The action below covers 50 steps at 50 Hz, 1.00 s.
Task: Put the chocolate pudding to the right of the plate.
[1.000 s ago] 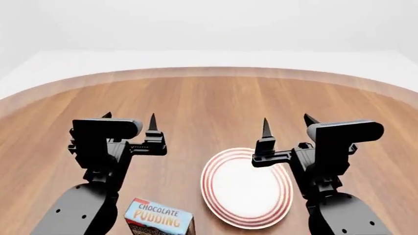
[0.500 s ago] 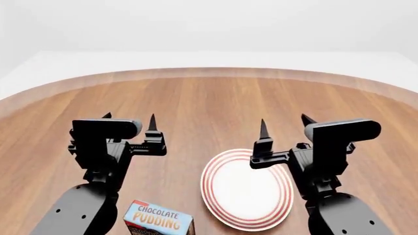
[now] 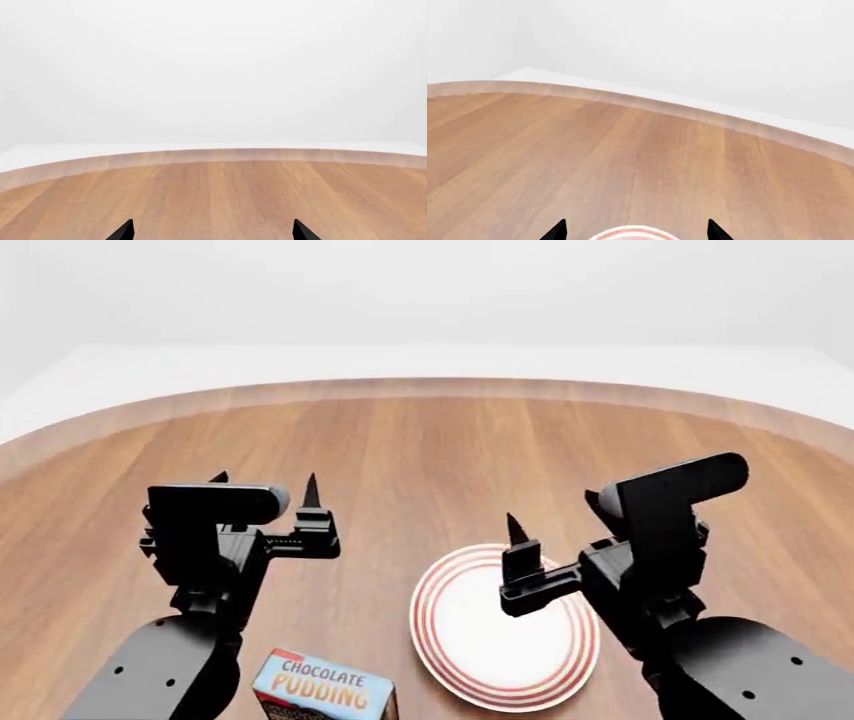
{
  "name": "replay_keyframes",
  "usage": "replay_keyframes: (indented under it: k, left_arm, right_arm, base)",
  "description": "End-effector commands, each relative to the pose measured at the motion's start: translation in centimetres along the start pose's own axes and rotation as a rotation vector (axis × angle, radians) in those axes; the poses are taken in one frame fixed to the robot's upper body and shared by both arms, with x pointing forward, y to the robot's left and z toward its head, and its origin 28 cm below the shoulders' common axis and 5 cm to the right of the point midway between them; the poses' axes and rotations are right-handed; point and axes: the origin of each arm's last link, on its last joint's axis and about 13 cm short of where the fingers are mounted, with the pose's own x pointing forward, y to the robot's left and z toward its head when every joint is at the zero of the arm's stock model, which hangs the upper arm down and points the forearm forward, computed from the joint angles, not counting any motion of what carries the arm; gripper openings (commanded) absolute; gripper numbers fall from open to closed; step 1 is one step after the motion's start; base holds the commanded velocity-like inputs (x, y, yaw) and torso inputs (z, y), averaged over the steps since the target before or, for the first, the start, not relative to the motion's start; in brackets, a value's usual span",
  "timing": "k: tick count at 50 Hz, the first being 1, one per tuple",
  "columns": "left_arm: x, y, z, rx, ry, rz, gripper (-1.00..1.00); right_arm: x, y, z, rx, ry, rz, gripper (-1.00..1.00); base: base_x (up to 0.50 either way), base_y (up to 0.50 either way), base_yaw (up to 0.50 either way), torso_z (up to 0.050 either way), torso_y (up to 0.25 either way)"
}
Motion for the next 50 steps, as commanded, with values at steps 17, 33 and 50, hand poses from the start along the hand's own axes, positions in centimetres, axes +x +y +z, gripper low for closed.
replay_keyframes:
  k: [17, 33, 50]
  left_arm:
    - [0.1, 0.0, -0.2, -0.003, 0.008, 0.002, 1.0]
    - [0.2, 0.0, -0.4, -0.006, 0.011, 0.004, 1.0]
    - [0.3, 0.0, -0.5, -0.002, 0.016, 0.002, 1.0]
  right_arm:
    - [0.5, -1.0, 0.9, 0.088, 0.264, 0.273, 1.0]
    - [1.3, -2.0, 2.2, 0.068, 0.328, 0.354, 1.0]
    - [2.9, -3.5, 3.0, 0.025, 0.435, 0.415, 1.0]
  base:
    - [0.0, 0.0, 0.0, 0.0, 0.0]
    - [0.0, 0.0, 0.0, 0.0, 0.0]
    - [0.0, 0.0, 0.0, 0.0, 0.0]
